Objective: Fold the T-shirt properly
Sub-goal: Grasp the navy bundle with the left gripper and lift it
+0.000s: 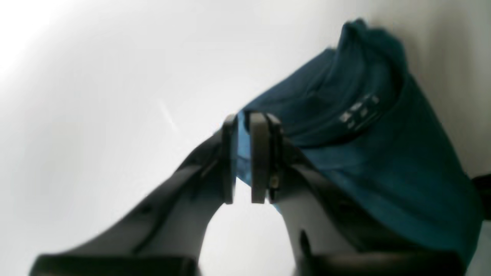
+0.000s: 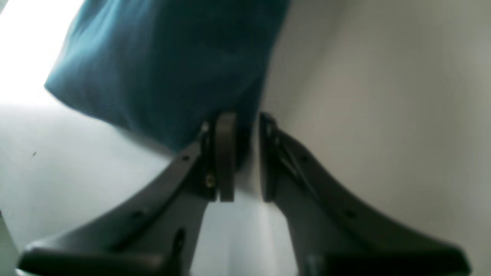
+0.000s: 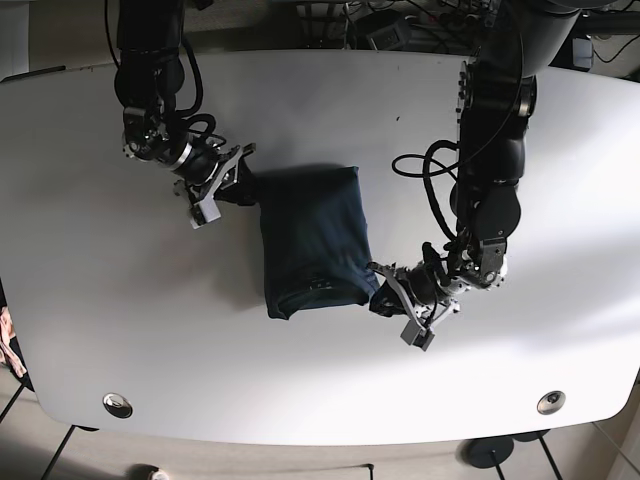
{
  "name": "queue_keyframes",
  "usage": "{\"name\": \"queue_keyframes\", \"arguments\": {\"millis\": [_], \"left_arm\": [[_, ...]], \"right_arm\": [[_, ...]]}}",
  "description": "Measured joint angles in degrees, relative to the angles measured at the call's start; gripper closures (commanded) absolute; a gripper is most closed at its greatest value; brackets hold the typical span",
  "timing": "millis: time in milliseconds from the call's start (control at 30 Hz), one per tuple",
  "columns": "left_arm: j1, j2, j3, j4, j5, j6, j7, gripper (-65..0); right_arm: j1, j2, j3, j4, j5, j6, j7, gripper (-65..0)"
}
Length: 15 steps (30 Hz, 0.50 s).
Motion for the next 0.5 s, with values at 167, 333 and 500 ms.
{"name": "queue_keyframes", "arguments": {"millis": [167, 333, 500], "left_arm": [[7.5, 2.3, -0.3, 16.6, 0.0, 17.6, 3.2, -29.6], [13.6, 8.2, 7.6, 24.2, 2.4, 33.0, 2.5, -38.8], [19.1, 8.2, 19.4, 21.0, 8.1, 40.2, -10.3, -39.0]], "right_arm": [[-1.0, 1.1, -0.7, 2.9, 0.5, 0.81, 0.0, -9.5], [-1.0, 1.3, -0.6, 2.8, 0.3, 0.46, 0.0, -9.5], [-0.9, 2.4, -0.3, 2.8, 0.3, 0.42, 0.0, -9.5]]}}
